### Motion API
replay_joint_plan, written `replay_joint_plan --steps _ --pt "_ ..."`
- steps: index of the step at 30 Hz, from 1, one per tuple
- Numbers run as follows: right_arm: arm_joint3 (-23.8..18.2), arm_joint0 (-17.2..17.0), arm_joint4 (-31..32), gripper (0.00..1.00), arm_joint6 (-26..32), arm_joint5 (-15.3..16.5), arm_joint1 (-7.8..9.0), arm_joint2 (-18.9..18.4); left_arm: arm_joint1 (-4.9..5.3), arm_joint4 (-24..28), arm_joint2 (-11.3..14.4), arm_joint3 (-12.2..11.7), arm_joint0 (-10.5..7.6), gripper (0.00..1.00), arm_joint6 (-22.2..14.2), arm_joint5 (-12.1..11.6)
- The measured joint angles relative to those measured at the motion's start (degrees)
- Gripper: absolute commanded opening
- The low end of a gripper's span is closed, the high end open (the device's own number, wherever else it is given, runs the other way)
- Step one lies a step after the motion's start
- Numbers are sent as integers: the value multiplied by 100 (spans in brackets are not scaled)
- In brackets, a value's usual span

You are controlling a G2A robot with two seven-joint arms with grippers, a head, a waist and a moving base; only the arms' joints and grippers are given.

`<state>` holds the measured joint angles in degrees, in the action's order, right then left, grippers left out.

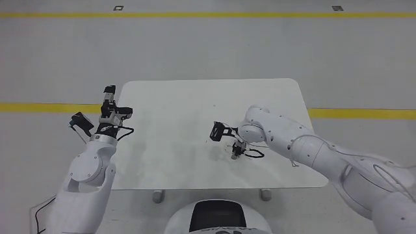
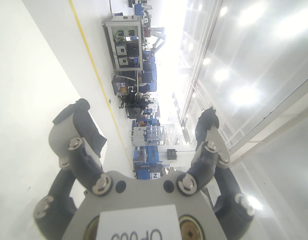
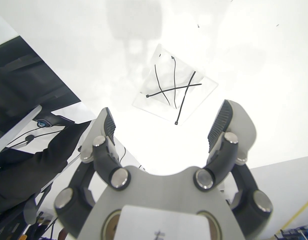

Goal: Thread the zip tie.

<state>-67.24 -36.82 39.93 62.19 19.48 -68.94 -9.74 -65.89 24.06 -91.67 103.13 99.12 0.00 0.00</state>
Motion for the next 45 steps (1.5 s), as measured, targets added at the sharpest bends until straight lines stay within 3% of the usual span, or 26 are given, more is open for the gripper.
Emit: replay_joint_plan --steps 11,20,33,36,45 --pt "0 -21 63 34 -46 0 17 0 0 0 0 0 0 100 0 0" --pt "68 -95 38 27 -161 0 8 0 0 0 0 0 0 100 0 0" --pt "567 -177 8 13 -139 0 -280 0 0 0 0 0 0 100 0 0" --pt "711 -197 -14 12 -150 0 -356 0 0 0 0 0 0 100 0 0" --pt "1066 -249 -76 22 -168 0 -560 0 0 0 0 0 0 100 0 0"
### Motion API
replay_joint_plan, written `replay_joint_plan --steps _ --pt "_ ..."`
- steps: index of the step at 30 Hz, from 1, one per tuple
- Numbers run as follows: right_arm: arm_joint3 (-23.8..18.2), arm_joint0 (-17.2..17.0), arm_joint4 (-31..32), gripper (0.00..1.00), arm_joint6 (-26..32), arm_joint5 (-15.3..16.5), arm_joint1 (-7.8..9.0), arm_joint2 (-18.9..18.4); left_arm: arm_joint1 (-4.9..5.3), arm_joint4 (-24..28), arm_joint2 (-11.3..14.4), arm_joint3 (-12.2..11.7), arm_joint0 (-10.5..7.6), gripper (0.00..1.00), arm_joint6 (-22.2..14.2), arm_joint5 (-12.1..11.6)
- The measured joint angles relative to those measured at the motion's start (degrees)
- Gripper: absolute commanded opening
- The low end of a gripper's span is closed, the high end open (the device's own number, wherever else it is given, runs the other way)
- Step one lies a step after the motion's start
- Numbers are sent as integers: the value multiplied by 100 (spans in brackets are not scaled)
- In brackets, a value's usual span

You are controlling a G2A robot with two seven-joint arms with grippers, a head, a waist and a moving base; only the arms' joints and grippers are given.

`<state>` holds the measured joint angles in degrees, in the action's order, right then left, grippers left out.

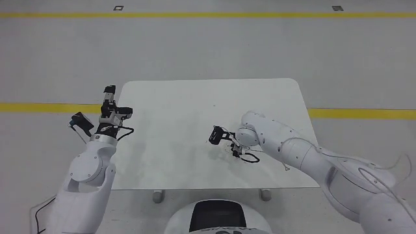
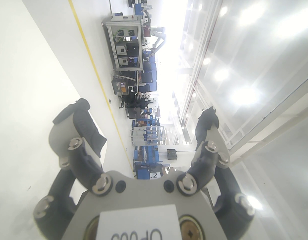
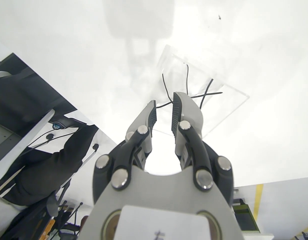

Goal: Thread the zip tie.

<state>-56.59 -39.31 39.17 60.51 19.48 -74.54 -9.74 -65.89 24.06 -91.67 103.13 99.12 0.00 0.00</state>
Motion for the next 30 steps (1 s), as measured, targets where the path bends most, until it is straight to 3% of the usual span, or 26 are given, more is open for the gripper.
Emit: replay_joint_plan --steps 30 --pt "625 -88 76 23 -297 0 -367 0 0 0 0 0 0 100 0 0"
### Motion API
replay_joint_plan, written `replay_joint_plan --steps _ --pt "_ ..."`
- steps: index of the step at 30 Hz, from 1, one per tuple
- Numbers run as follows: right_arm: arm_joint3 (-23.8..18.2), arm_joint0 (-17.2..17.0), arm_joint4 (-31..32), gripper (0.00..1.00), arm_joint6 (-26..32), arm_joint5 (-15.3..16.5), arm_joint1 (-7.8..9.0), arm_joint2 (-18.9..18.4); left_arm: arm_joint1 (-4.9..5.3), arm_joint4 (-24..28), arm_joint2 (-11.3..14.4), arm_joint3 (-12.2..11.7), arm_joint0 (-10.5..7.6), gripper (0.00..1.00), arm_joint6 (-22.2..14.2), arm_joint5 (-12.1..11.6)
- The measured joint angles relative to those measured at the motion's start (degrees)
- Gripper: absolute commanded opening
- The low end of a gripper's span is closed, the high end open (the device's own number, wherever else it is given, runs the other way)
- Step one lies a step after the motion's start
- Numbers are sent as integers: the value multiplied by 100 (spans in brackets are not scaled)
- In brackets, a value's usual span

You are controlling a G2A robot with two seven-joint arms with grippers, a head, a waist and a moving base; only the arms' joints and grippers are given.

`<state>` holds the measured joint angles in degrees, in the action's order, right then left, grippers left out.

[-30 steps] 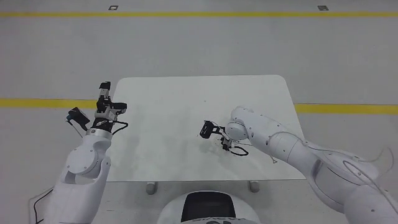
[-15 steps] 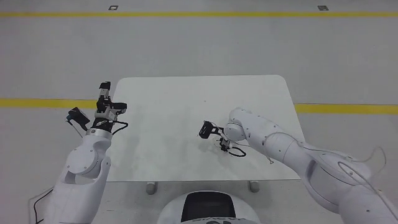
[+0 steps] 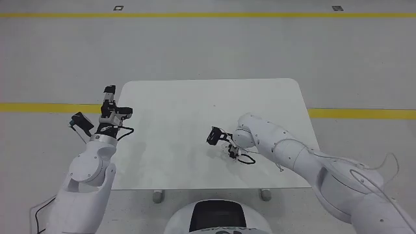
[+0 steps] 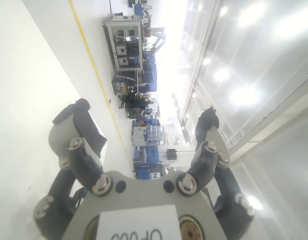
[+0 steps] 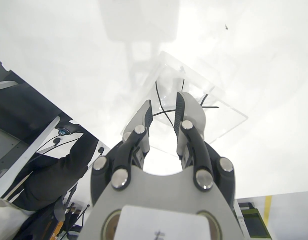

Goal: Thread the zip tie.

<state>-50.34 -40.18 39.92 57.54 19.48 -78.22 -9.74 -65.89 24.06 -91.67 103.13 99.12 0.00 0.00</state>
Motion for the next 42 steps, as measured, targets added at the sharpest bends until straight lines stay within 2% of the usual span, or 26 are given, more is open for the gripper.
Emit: replay_joint_plan --steps 12,29,35,42 --pt "212 -10 145 22 -58 0 -138 0 0 0 0 0 0 100 0 0" --pt "398 18 315 22 -267 0 -215 0 0 0 0 0 0 100 0 0" --pt "499 28 296 18 -197 0 -275 0 0 0 0 0 0 100 0 0" --pt "607 38 269 8 -113 0 -353 0 0 0 0 0 0 100 0 0"
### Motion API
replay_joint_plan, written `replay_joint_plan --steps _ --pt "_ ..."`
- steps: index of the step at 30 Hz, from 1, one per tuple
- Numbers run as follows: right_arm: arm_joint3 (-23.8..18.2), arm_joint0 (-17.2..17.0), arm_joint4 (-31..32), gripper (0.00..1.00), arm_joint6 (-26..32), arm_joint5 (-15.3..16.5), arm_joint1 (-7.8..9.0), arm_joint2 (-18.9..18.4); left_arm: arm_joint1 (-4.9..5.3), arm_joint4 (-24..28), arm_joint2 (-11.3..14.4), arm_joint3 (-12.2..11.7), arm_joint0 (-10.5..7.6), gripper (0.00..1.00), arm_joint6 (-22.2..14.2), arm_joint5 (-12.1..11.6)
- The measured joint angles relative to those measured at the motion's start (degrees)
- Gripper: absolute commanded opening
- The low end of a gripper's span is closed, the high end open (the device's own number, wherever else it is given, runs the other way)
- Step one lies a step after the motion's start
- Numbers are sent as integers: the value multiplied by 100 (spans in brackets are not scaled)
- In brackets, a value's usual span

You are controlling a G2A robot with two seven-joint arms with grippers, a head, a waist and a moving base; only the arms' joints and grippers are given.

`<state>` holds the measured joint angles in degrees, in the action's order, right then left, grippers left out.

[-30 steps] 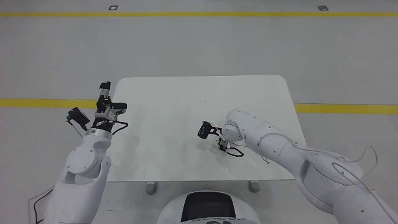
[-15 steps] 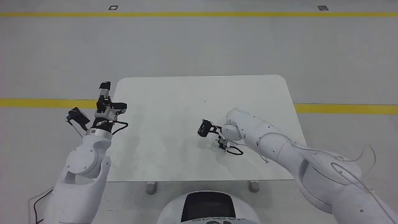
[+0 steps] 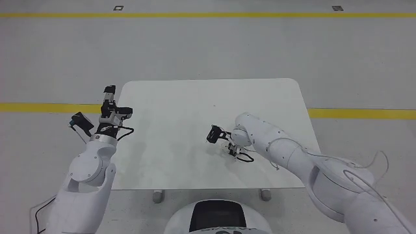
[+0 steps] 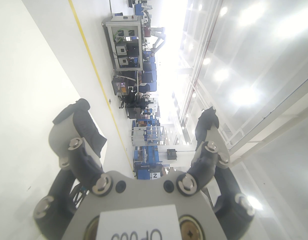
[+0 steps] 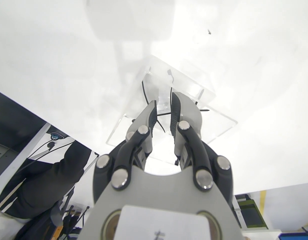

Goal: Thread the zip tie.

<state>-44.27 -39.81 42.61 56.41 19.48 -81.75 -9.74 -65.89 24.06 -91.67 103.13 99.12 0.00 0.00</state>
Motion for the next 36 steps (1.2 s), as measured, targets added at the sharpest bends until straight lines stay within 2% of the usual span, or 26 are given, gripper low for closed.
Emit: replay_joint_plan --steps 5,19,24,36 --pt "46 0 -3 0 23 0 -38 0 0 0 0 0 0 100 0 0" --pt "73 3 32 0 17 0 -72 0 0 0 0 0 0 100 0 0" --pt "54 -1 46 10 15 0 -63 0 0 0 0 0 0 100 0 0" --pt "14 -1 41 10 8 0 -36 0 0 0 0 0 0 100 0 0"
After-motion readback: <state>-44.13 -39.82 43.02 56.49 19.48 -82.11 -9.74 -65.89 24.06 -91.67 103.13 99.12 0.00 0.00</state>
